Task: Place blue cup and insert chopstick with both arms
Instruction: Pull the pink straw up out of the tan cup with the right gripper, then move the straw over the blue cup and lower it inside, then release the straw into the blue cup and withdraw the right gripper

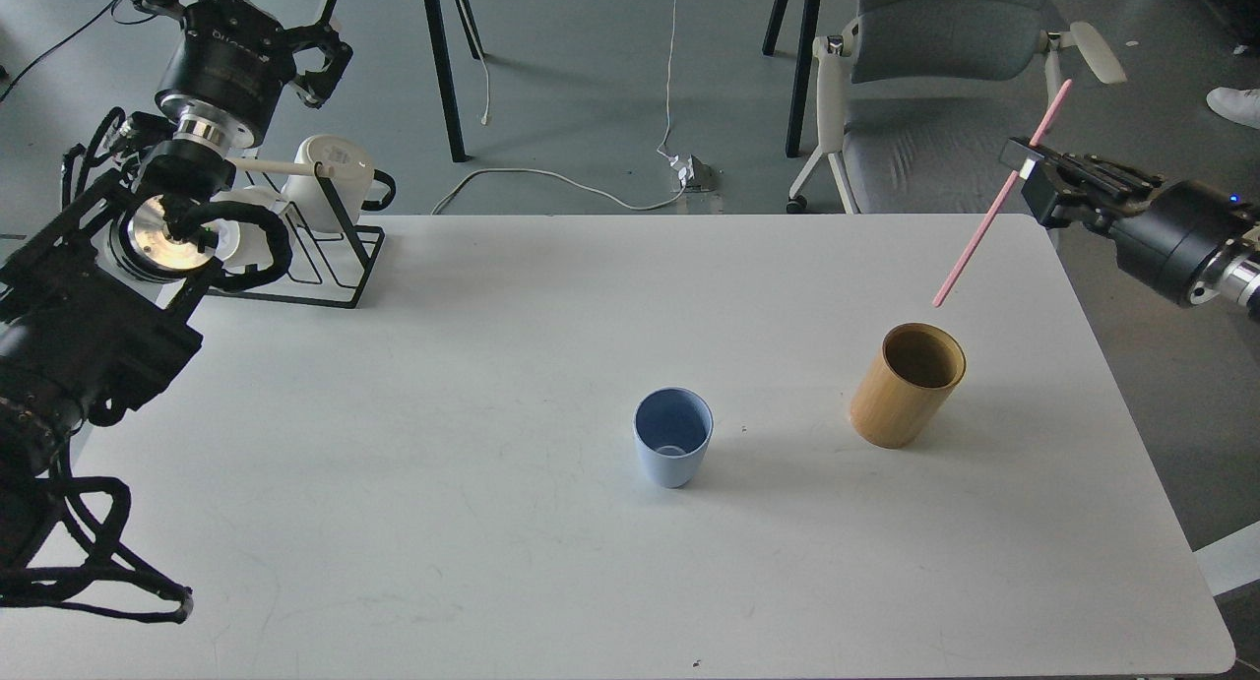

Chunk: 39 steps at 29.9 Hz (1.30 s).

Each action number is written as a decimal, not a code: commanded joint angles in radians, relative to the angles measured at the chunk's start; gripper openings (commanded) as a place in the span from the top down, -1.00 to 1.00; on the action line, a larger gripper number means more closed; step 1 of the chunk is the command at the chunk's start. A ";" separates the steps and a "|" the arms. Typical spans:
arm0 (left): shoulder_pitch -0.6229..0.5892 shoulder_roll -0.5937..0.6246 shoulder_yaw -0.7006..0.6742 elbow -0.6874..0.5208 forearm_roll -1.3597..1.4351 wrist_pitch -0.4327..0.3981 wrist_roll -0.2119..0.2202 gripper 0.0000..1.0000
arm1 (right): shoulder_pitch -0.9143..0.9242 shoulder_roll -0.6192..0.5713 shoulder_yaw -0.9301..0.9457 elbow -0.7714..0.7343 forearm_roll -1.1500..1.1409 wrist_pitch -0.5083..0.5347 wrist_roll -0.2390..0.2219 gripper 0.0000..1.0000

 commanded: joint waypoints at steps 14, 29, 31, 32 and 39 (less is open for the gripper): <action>0.000 -0.003 0.000 -0.006 0.000 0.000 0.001 -0.99 | 0.066 0.430 0.012 -0.013 -0.006 0.085 -0.023 0.99; -0.011 -0.008 -0.002 -0.009 0.001 0.000 -0.003 -0.99 | 0.014 0.584 -0.145 -0.154 -0.055 0.083 -0.001 0.99; -0.012 -0.009 -0.002 -0.009 0.001 0.000 -0.003 -0.99 | 0.011 0.585 -0.149 -0.171 -0.060 0.083 -0.001 0.99; -0.012 -0.009 -0.002 -0.009 0.001 0.000 -0.003 -0.99 | 0.006 0.585 -0.149 -0.175 -0.060 0.083 -0.001 0.99; -0.007 -0.006 -0.002 -0.009 0.001 0.000 -0.003 -0.99 | -0.014 0.616 -0.151 -0.191 -0.063 0.083 -0.001 0.77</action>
